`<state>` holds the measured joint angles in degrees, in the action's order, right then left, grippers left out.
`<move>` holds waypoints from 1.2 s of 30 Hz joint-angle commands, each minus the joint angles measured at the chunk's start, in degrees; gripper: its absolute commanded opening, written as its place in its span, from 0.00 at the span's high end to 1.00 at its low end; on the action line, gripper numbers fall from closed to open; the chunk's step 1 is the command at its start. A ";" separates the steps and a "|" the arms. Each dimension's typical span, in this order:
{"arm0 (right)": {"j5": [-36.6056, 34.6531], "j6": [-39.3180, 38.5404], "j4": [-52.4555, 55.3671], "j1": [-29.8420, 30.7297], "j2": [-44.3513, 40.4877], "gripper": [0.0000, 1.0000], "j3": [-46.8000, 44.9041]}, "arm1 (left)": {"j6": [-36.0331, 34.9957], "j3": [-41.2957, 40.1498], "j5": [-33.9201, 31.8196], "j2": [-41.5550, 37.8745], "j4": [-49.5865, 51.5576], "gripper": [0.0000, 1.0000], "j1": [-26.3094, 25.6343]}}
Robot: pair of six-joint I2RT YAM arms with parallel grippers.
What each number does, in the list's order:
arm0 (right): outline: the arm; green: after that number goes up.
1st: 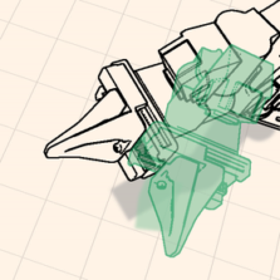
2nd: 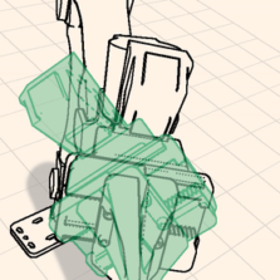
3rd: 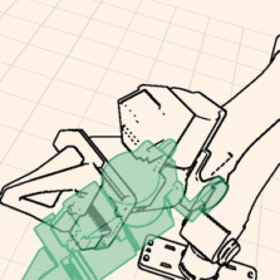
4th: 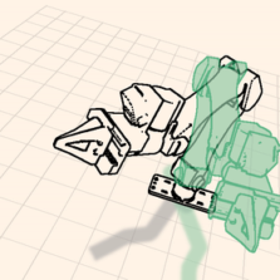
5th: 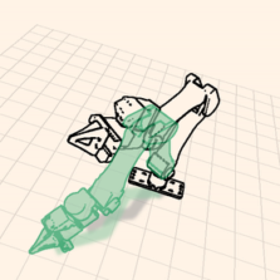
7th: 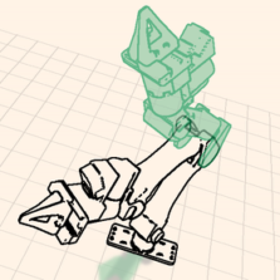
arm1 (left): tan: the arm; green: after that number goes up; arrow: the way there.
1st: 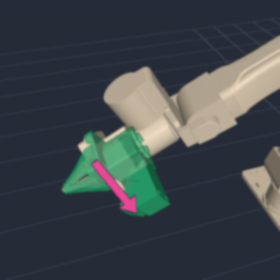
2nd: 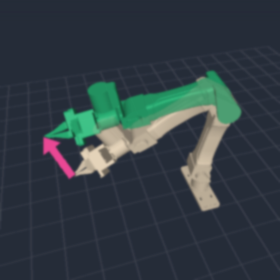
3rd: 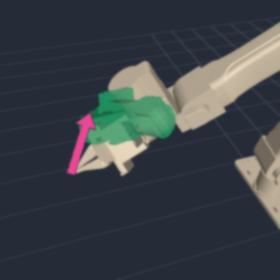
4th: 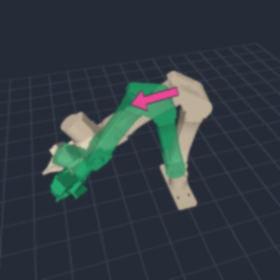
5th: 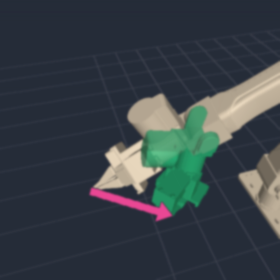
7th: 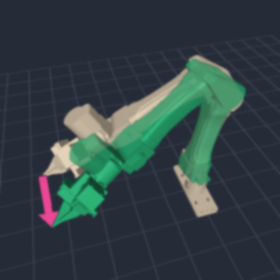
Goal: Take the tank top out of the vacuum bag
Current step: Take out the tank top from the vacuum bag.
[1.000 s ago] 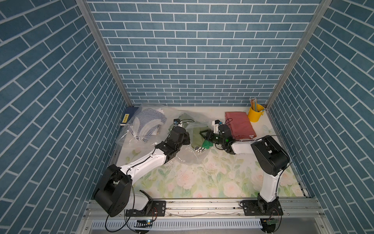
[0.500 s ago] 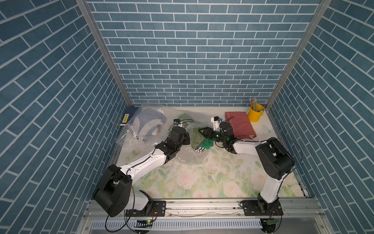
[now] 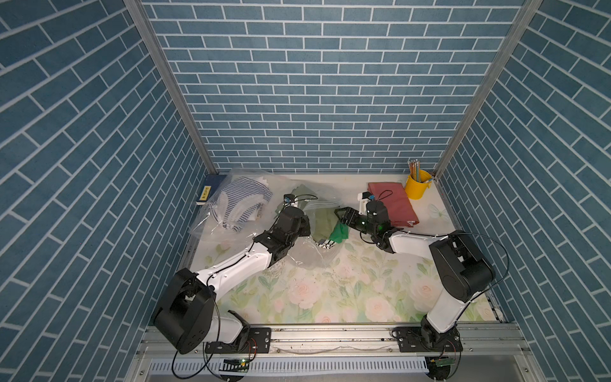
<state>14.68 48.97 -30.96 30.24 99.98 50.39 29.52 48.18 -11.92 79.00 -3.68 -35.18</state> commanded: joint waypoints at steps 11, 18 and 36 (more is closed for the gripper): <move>4.21 -1.53 -2.07 -1.23 7.59 0.37 6.04 | -1.20 1.12 -1.17 0.28 1.84 1.00 -0.07; 5.61 0.05 -4.58 -1.24 10.87 0.40 6.91 | -1.33 1.74 -1.00 0.84 1.92 1.00 -0.07; 8.96 0.69 -7.24 -1.01 9.86 0.44 6.81 | -1.32 1.49 -0.93 0.99 1.82 1.00 -0.11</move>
<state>22.39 49.34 -36.10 28.86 112.01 56.95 28.86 48.62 -12.34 79.42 -3.49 -35.18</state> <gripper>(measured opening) 0.559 0.052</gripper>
